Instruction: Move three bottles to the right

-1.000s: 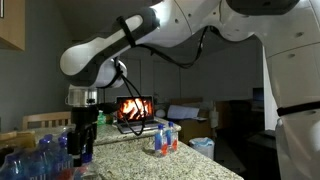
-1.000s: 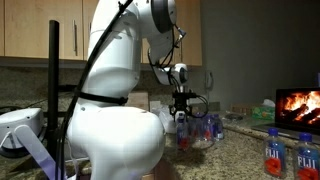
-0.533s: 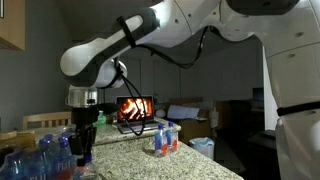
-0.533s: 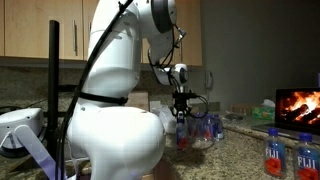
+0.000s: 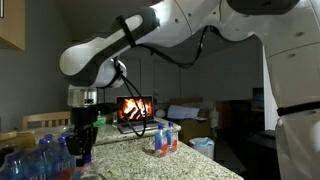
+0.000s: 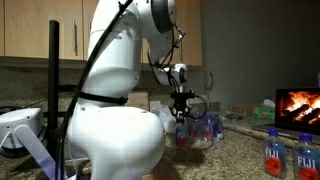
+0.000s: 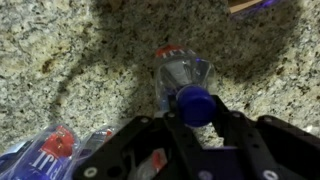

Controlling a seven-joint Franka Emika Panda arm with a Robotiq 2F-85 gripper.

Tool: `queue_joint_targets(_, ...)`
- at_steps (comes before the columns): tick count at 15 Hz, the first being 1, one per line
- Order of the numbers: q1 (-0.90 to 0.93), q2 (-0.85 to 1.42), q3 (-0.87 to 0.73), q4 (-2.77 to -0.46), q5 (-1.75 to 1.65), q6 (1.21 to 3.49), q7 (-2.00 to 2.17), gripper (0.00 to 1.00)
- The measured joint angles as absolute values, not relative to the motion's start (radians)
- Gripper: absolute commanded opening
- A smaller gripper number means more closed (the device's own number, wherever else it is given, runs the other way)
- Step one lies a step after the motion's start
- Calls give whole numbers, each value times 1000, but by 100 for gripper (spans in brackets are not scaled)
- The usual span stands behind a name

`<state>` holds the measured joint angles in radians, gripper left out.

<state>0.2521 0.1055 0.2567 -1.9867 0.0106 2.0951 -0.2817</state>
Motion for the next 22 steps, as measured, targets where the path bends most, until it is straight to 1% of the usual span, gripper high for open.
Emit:
queue_joint_targets(5,272,96,266,-1987,16,2090,-5,15)
queue_joint_targets(6,280,92,271,-1987,16,2090,35,35)
queue_joint_targets(11,318,91,295,-1987,15,2090,96,35)
queue_joint_targets(12,318,91,293,-1987,15,2090,96,15)
queue_joint_targets(18,312,73,270,-1990,13,2090,147,15)
queue_joint_targets(22,268,-60,218,-2053,16,2089,233,15)
